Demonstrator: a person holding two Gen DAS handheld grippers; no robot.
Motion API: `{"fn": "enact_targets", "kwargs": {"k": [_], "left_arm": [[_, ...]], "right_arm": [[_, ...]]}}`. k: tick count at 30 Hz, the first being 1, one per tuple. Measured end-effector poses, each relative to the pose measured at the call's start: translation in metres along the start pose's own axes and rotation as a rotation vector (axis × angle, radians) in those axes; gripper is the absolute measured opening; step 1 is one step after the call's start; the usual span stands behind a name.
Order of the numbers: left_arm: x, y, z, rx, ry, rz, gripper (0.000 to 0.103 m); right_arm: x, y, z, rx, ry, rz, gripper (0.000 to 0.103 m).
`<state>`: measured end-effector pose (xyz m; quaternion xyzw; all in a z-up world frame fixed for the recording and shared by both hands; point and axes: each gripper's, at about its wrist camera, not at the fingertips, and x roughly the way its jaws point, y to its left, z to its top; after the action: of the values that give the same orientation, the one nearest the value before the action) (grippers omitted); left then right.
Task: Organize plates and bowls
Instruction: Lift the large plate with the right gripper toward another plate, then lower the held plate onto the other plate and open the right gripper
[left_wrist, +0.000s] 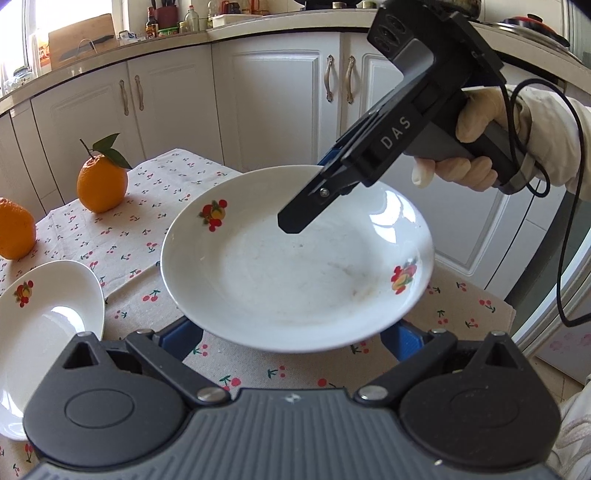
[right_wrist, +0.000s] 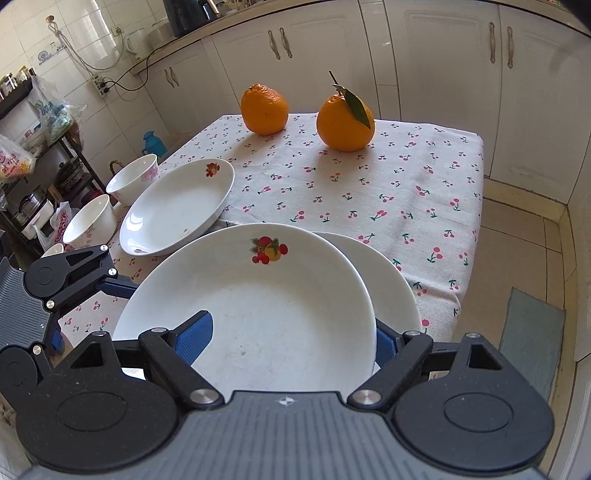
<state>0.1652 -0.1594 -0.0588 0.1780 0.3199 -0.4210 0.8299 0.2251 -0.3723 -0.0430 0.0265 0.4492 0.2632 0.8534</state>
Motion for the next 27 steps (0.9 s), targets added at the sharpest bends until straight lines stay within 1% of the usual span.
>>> {"fn": "enact_targets", "kwargs": {"k": [16, 27], "left_arm": [[0.015, 0.002, 0.004, 0.003, 0.013, -0.002, 0.101], [0.016, 0.002, 0.003, -0.002, 0.011, 0.001, 0.101]], "right_arm": [[0.001, -0.009, -0.008, 0.021, 0.010, -0.024, 0.091], [-0.005, -0.009, -0.016, 0.033, 0.016, -0.033, 0.091]]}}
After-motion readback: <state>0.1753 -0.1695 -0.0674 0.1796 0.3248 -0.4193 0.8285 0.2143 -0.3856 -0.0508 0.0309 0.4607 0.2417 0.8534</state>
